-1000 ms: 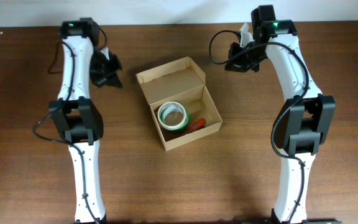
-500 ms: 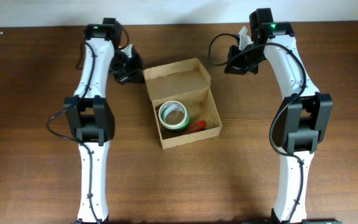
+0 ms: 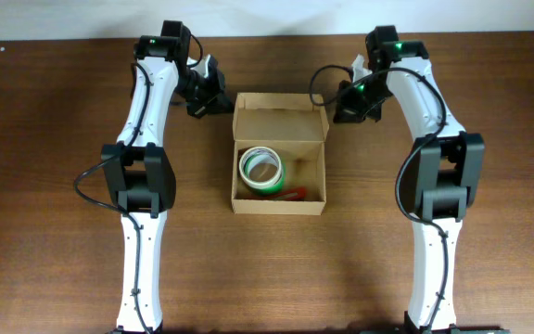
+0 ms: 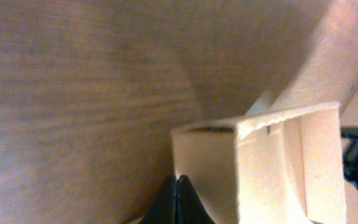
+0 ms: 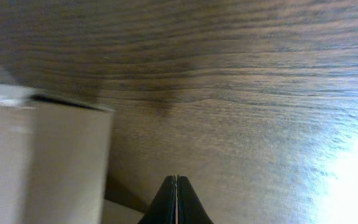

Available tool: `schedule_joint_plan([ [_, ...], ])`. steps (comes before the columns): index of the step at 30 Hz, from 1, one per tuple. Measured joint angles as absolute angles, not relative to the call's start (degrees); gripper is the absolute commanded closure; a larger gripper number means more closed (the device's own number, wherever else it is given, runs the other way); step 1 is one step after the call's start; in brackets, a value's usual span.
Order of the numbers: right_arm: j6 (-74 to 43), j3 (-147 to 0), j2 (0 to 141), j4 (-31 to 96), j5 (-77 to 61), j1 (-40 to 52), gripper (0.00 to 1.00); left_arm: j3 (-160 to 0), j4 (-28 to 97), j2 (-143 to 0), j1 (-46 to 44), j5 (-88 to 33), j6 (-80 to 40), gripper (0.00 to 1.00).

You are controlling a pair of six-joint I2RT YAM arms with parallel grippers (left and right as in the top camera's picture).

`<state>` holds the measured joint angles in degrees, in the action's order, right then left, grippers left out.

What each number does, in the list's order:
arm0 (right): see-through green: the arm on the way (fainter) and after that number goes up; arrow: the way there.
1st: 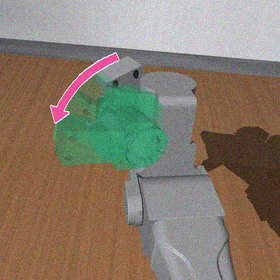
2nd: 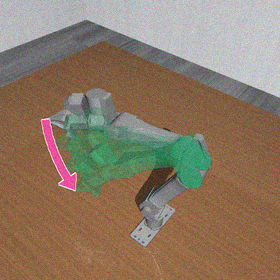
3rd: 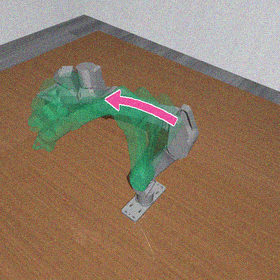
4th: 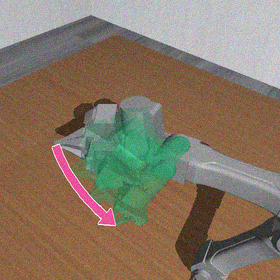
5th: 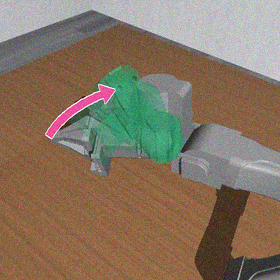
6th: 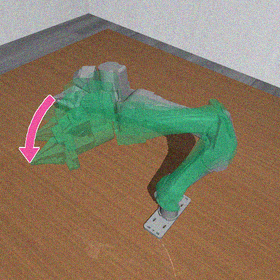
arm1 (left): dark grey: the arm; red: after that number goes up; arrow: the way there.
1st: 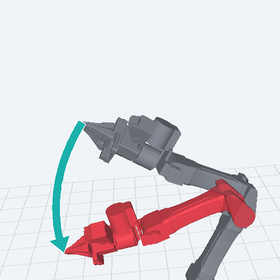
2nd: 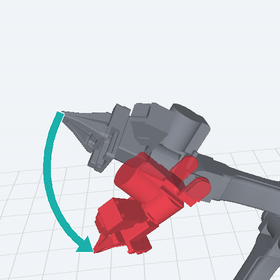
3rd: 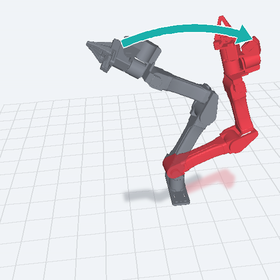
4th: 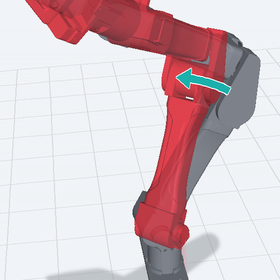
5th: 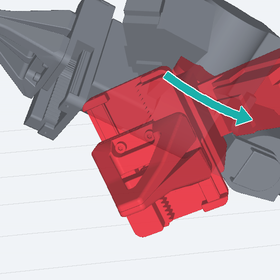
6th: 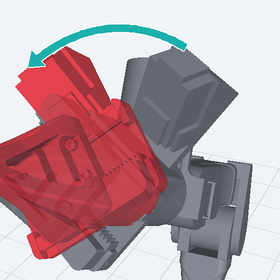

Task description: Pack container

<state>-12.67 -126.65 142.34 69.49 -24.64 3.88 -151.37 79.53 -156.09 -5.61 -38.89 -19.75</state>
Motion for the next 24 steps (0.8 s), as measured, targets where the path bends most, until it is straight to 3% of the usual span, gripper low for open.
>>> schedule_joint_plan([
  [24, -7.2, -126.7, 143.2, 67.5, -34.5, 4.4, 0.96, -149.3, 73.7, -160.9, -6.4, -49.5, -20.8, 0.98],
])
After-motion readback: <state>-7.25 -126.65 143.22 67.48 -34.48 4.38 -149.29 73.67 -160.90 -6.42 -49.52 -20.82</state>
